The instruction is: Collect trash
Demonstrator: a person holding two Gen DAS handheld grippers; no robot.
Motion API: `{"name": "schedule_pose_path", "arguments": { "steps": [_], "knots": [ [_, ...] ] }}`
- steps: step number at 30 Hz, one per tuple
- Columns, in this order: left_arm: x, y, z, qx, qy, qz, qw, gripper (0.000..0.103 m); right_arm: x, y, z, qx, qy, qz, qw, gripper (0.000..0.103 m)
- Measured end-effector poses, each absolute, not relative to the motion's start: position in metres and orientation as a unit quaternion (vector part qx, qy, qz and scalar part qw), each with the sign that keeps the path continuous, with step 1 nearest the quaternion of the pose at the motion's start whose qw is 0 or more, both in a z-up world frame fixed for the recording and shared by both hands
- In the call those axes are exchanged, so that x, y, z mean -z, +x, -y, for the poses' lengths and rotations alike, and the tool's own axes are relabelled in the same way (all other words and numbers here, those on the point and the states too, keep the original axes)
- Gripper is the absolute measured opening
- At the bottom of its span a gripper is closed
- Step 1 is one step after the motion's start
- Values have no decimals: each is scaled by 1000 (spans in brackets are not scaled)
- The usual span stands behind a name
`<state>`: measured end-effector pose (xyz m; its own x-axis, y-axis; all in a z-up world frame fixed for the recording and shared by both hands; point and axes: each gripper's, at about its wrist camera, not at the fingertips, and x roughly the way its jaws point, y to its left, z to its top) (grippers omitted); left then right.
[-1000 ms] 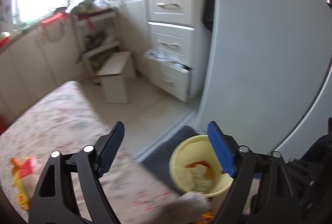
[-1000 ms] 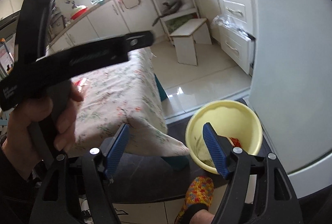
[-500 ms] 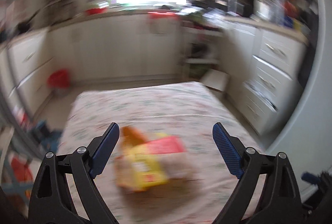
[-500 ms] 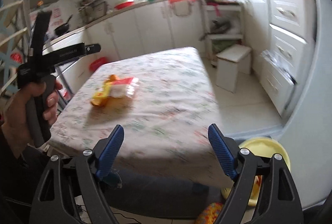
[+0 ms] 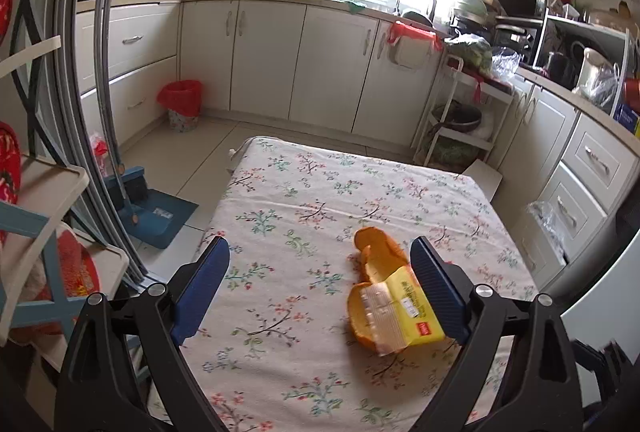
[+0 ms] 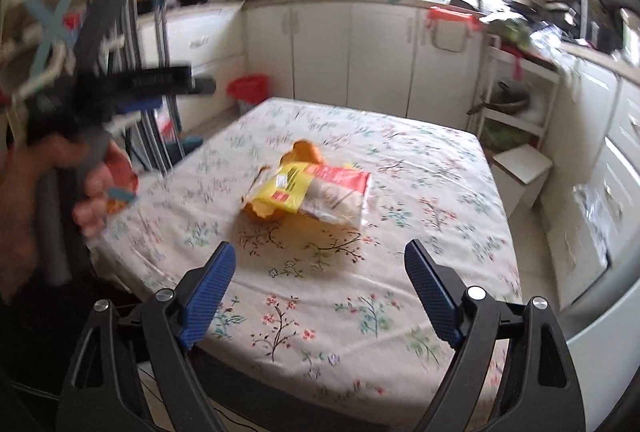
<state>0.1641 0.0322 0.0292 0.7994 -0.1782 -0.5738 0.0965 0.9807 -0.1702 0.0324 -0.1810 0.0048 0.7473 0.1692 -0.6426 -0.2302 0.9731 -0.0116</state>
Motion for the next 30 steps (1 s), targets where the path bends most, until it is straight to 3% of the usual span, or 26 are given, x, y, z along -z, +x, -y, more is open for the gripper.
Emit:
{"name": "schedule_pose_path", "arguments": {
  "steps": [9,17,23,25,30],
  "knots": [
    [-28,162,-54,64,-78,-313,944,88,42,88,137,-92,-187,-377,903,83],
    [-28,167,-52,71,-62,-320,943,88,56,113,125,-89,-221,-375,896,80],
    [-25,173,-47,74,-54,-330,940,88,54,126,128,-101,-184,-386,898,42],
    [-24,175,-45,75,-51,-334,938,88,52,129,132,-106,-160,-389,901,22],
    [-20,177,-38,76,-46,-341,936,88,41,131,150,-106,-100,-381,913,9]
  ]
}}
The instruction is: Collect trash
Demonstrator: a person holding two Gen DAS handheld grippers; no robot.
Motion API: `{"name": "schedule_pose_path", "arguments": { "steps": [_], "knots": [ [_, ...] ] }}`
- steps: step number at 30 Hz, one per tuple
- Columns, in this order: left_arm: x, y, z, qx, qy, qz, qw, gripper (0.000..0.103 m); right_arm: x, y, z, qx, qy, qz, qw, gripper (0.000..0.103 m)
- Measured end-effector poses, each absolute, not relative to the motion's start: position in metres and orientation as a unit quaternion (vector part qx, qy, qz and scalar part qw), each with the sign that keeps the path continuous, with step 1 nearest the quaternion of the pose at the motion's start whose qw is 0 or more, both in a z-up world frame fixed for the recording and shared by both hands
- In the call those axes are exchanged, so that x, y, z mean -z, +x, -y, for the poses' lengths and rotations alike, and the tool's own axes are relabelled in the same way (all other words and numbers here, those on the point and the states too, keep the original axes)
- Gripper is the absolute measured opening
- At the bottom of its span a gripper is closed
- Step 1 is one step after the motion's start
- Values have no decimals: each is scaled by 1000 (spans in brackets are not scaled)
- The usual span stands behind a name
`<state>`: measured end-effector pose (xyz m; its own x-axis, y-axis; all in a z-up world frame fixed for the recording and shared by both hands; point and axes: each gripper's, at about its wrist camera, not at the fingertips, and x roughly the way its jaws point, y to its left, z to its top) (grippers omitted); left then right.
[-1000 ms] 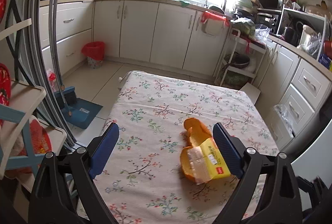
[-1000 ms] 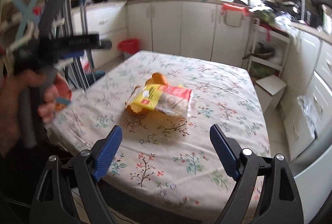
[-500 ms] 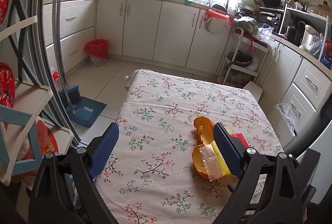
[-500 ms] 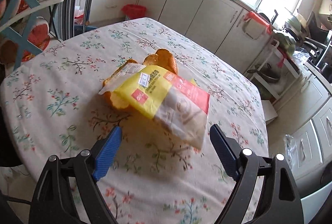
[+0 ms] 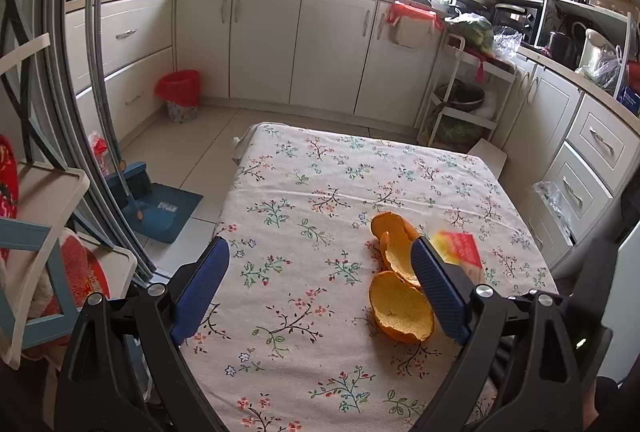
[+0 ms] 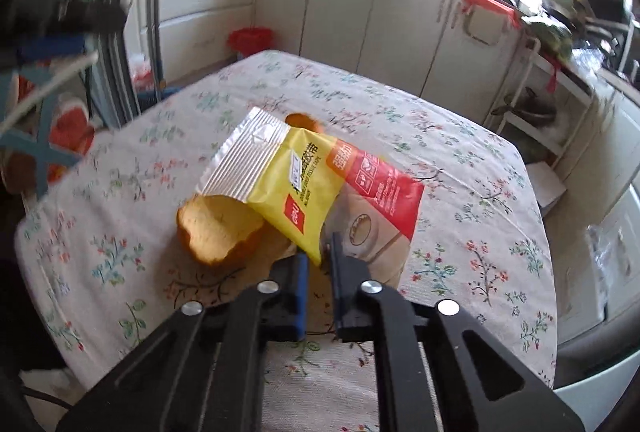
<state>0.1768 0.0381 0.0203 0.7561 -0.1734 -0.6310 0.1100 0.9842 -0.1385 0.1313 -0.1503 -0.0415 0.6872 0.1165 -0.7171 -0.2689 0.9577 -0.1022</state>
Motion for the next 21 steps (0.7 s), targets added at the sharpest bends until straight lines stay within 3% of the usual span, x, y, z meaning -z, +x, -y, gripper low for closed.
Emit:
{"name": "schedule_pose_path", "arguments": {
  "steps": [9,21],
  "knots": [
    [-5,184,-23,85,-37,-375,922,88,25,117,189,-80,-45,-370,924,6],
    [26,182,7,112,3,-426,898,88,26,100,198,-88,-70,-387,915,6]
  ]
}}
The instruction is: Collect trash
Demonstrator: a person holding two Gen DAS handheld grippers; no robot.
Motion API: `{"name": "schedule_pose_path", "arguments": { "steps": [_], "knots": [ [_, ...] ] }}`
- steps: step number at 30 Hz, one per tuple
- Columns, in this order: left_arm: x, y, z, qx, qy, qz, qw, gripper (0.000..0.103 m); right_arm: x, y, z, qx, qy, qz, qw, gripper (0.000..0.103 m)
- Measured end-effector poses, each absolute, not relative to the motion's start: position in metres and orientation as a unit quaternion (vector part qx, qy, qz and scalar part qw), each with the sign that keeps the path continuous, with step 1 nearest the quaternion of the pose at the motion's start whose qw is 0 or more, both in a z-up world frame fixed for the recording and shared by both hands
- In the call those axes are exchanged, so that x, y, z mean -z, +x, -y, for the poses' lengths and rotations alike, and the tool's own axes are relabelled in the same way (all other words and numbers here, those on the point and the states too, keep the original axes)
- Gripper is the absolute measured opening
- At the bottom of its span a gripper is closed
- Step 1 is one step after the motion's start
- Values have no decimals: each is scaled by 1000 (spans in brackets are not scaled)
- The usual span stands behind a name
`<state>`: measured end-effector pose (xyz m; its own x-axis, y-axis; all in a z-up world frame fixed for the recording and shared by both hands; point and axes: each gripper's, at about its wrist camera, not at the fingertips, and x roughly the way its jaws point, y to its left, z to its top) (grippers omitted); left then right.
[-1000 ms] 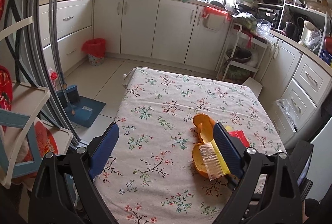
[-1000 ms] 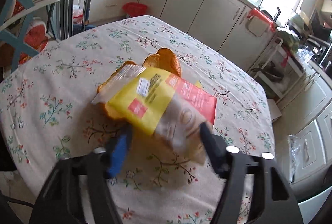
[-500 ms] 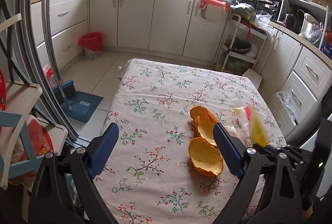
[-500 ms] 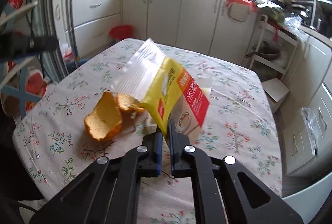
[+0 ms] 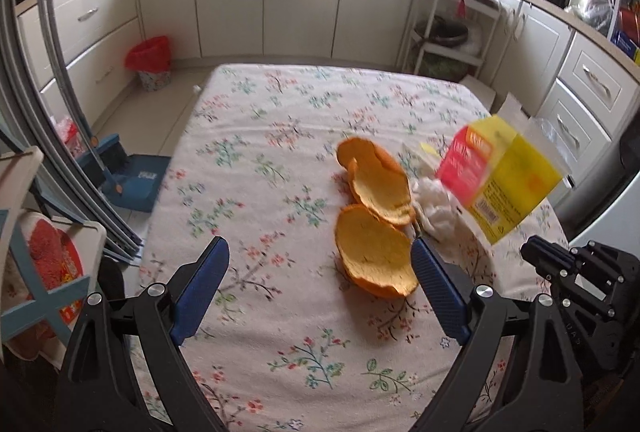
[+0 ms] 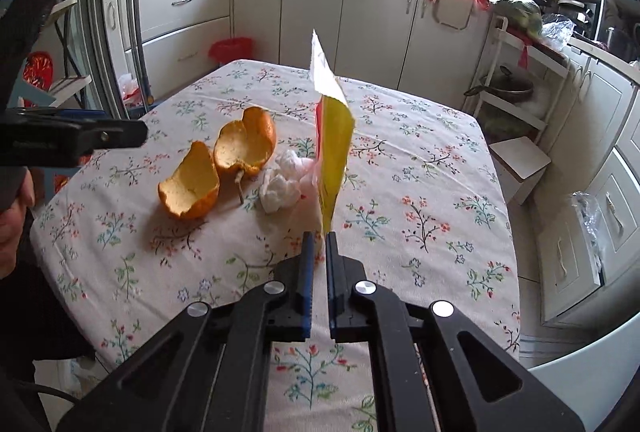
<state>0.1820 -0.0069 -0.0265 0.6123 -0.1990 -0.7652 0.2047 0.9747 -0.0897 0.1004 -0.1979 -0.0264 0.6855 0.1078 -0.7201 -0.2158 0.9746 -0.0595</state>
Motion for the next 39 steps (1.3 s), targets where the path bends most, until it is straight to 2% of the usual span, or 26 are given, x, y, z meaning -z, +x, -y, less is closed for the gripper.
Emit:
{"name": "schedule_pose_path", "arguments": {
  "steps": [6,8,9,10,17,19,26,28,39],
  "knots": [
    [32,177,16,114,18,-429,896,88,26,98,203,-83,-62,-391,915,6],
    [33,176,18,113,21,-430,896,88,27,99,205,-80,-54,-391,915,18],
    [33,176,18,113,23,-430,896,88,27,99,207,-80,-50,-389,917,32],
    [33,175,18,112,24,-429,896,88,25,100,207,-79,-45,-385,918,36],
    [31,173,17,110,34,-425,898,88,28,101,195,-87,-50,-382,918,42],
    [30,173,14,110,30,-425,898,88,28,101,193,-88,-54,-382,918,48],
    [29,173,14,111,31,-424,898,88,30,103,186,-94,-54,-384,917,59],
    [29,173,14,111,31,-425,898,88,32,103,181,-99,-58,-386,915,66],
    [32,172,10,105,34,-428,897,88,47,114,153,-104,-101,-399,905,70]
  ]
}}
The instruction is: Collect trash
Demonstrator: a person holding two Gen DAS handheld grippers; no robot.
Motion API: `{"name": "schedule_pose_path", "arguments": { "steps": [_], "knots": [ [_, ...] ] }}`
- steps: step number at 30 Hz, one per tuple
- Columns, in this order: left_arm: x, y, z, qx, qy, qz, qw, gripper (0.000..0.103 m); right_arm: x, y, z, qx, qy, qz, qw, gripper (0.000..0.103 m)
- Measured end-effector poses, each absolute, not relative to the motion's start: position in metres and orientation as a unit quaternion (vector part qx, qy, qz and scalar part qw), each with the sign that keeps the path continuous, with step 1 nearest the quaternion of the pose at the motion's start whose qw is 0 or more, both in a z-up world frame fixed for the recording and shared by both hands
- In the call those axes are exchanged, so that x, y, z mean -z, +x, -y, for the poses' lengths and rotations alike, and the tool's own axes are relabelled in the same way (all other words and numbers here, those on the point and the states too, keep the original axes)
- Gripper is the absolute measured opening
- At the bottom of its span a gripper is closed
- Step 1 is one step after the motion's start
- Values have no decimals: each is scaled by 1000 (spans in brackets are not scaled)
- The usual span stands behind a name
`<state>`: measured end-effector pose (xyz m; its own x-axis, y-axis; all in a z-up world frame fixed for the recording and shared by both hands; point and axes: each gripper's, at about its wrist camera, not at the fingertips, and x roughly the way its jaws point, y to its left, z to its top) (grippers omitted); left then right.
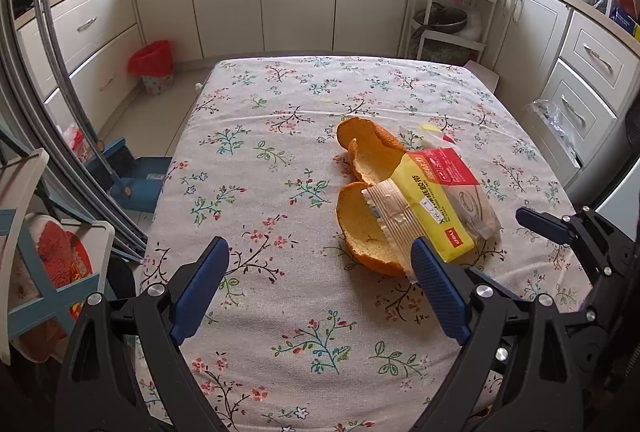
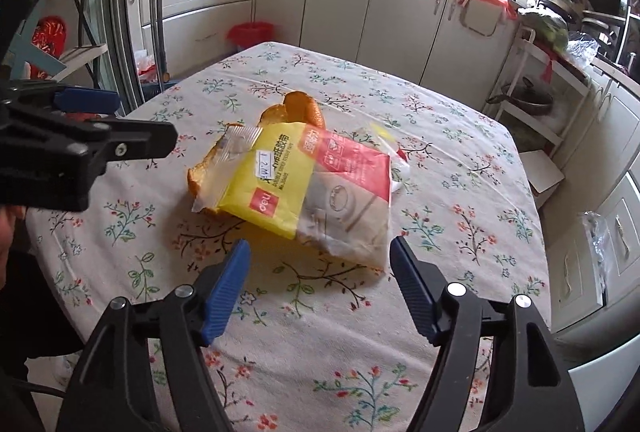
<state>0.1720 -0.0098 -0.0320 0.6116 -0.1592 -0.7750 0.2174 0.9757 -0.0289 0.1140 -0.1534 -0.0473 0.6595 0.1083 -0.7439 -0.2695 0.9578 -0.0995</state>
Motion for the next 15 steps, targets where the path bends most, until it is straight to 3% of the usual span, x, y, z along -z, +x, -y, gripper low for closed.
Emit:
{"name": "schedule_pose_path", "arguments": {
  "steps": [2,3,4,7,9,15],
  "knots": [
    [33,172,10,105,36,-429,896,88,49,117,154,-101,-96,-402,905,69],
    [33,172,9,105,36,-429,896,88,51,120,155,-101,-91,-405,904,64],
    [33,173,9,104,36,-430,896,88,52,122,155,-102,-87,-409,903,50],
    [34,174,8,103,35,-431,896,88,57,127,158,-101,-80,-422,897,21],
    [35,175,7,101,35,-433,895,88,57,125,157,-98,-84,-422,897,11],
    [36,178,3,93,28,-436,895,88,45,109,167,-79,-122,-399,905,5]
  ]
}}
